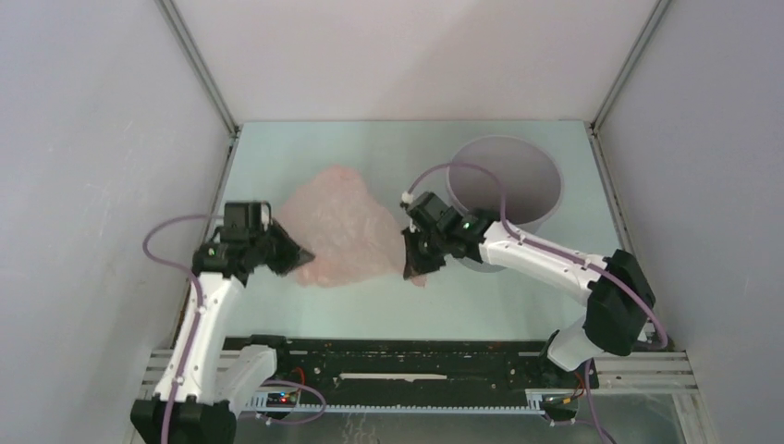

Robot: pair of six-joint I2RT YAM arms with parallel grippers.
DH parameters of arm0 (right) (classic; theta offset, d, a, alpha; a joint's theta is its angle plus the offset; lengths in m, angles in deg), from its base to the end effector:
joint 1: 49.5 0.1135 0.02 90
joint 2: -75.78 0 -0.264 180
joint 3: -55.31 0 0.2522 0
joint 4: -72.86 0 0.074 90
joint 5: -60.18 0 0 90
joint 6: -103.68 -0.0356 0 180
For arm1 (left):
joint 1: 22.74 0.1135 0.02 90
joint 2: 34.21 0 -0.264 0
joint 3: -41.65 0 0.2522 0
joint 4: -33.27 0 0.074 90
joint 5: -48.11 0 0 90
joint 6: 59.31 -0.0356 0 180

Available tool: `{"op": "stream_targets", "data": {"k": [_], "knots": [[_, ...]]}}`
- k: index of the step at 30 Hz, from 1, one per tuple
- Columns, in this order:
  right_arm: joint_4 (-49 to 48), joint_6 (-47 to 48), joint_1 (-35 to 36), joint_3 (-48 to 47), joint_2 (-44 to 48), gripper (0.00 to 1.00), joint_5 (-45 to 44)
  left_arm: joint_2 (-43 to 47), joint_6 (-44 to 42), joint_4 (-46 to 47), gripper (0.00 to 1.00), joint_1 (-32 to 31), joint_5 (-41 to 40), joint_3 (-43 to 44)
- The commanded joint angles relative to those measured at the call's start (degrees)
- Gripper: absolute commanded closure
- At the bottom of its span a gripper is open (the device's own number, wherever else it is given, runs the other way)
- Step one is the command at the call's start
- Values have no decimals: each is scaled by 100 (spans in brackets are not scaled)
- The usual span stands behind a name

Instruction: Put the trash bags into the trash bin

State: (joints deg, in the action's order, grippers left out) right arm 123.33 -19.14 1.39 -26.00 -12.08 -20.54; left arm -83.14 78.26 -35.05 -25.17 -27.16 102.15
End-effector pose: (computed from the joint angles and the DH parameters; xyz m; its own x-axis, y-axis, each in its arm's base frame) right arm 0.1975 0.2520 0.2570 -0.8898 -0.2465 -0.3841 -0.4033 0.8187 0.4087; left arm 0.1526 -0.0155 0.2724 -0.6968 -0.6849 -0.2130 -0.4951 0.6741 -0.5482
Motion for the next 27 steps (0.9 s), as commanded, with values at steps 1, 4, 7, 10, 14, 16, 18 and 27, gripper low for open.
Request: {"op": "stream_targets", "data": {"k": [1,4,7,10,14,16,18,27], "knots": [[-367,26,-404,-2025,187,100,84,-1231,-17,816,100,-99,348,2461],[434,365,-578,-4162,-495,100,135,-2152,-198,199,100,-277,351,5386],[761,529,-444,-5549,-589,100,171,-2540,-489,-239,100,-594,198,7436],[80,836,-50,-5102,-16,100,46,-1902,-1116,-133,100,-980,-738,7019],[-844,555,-61,-3146,775,100,4,-296,-852,160,100,-840,-1760,4178],[-1111,149,-234,-2167,900,100,374,154,-667,169,100,-759,-1637,2882],[-1127,-115,-319,-1344,849,100,613,408,-518,153,100,-649,-1273,1786],[-9,209,-265,-3060,118,100,364,-137,529,878,100,-398,150,2743]]}}
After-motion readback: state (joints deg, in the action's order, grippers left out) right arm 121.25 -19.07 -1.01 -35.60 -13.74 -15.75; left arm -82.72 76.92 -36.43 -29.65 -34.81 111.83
